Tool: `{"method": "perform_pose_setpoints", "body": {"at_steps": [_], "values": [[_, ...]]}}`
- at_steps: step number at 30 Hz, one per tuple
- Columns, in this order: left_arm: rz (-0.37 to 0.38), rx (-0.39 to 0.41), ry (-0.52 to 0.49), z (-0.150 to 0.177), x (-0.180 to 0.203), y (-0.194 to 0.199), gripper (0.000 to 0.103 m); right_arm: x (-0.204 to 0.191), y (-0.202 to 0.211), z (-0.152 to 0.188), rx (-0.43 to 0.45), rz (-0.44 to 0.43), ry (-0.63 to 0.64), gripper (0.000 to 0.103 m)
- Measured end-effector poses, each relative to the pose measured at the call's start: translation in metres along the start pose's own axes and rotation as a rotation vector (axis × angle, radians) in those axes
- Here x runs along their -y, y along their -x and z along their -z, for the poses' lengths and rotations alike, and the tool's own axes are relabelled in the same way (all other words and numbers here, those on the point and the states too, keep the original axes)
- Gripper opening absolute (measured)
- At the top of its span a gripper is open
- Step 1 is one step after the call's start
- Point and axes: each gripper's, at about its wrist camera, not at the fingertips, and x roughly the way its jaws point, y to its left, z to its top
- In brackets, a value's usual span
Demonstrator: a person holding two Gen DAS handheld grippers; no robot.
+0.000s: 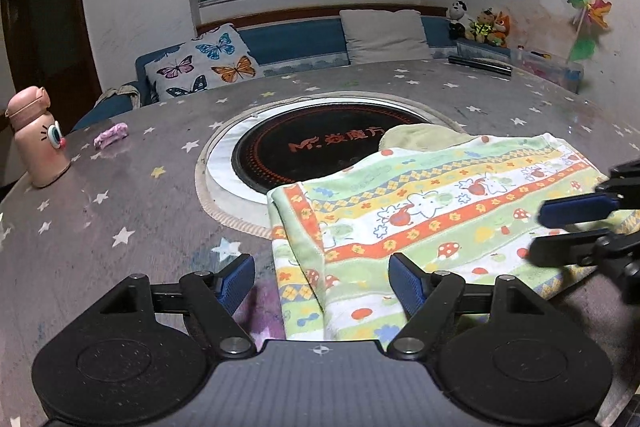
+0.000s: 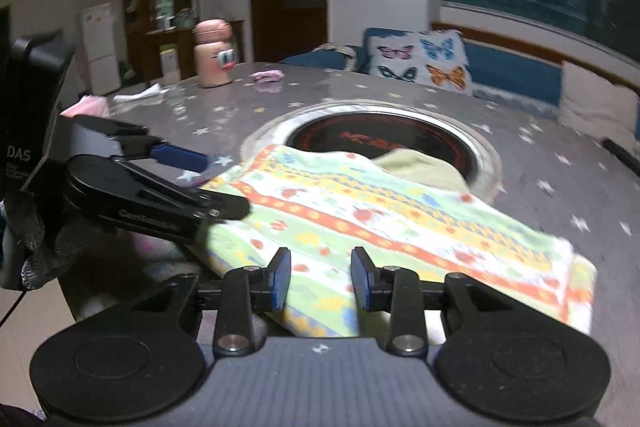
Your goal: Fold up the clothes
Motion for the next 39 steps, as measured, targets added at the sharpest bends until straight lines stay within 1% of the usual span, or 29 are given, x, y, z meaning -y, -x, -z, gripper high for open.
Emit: {"method": "perform_pose_setpoints", "body": {"at_steps": [2,7,11,13,15,17,19,22,25,28,32,36,39], "values": [[-0.001,-0.001,0.006,0.000,0.000,-0.001,0.078,0.009,0.005,0.005,-0.005,0.015,-0.035,0.033],[-0.004,-0.002,0.016,0.001,-0.001,-0.001,0.079,0.032,0.020,0.021,-0.013,0.091,-0.109,0.033],[-0.007,-0.004,0.019,0.000,-0.001,-0.001,0.081,0.044,0.033,0.031,-0.030,0.150,-0.132,0.032],[-0.008,-0.005,0.021,-0.001,-0.001,-0.001,0.081,0.050,0.038,0.031,-0.033,0.156,-0.162,0.032],[-0.010,-0.006,0.022,-0.001,-0.002,-0.001,0.081,0.057,0.041,0.025,-0.014,0.161,-0.184,0.032],[-0.012,-0.008,0.028,-0.002,-0.002,-0.002,0.082,0.062,0.039,0.018,0.013,0.183,-0.181,0.033],[-0.016,-0.012,0.039,-0.001,-0.004,-0.002,0.083,0.071,0.032,0.013,0.027,0.185,-0.206,0.033],[-0.029,-0.015,0.046,-0.001,-0.008,-0.001,0.084,0.085,0.017,0.014,0.010,0.194,-0.254,0.032],[-0.035,-0.021,0.054,-0.004,-0.012,-0.002,0.085,0.094,0.017,0.018,0.007,0.182,-0.288,0.031],[-0.046,-0.022,0.058,-0.010,-0.016,-0.006,0.085,0.094,0.018,0.011,0.024,0.211,-0.267,0.032],[-0.073,-0.015,0.063,-0.021,-0.019,-0.016,0.085,0.103,0.006,0.000,0.039,0.207,-0.275,0.032],[-0.103,-0.045,0.109,-0.030,-0.032,-0.033,0.085,0.112,-0.008,-0.001,0.018,0.222,-0.296,0.032],[-0.118,-0.059,0.134,-0.036,-0.040,-0.044,0.085,0.117,-0.008,0.000,0.017,0.230,-0.317,0.032]]}}
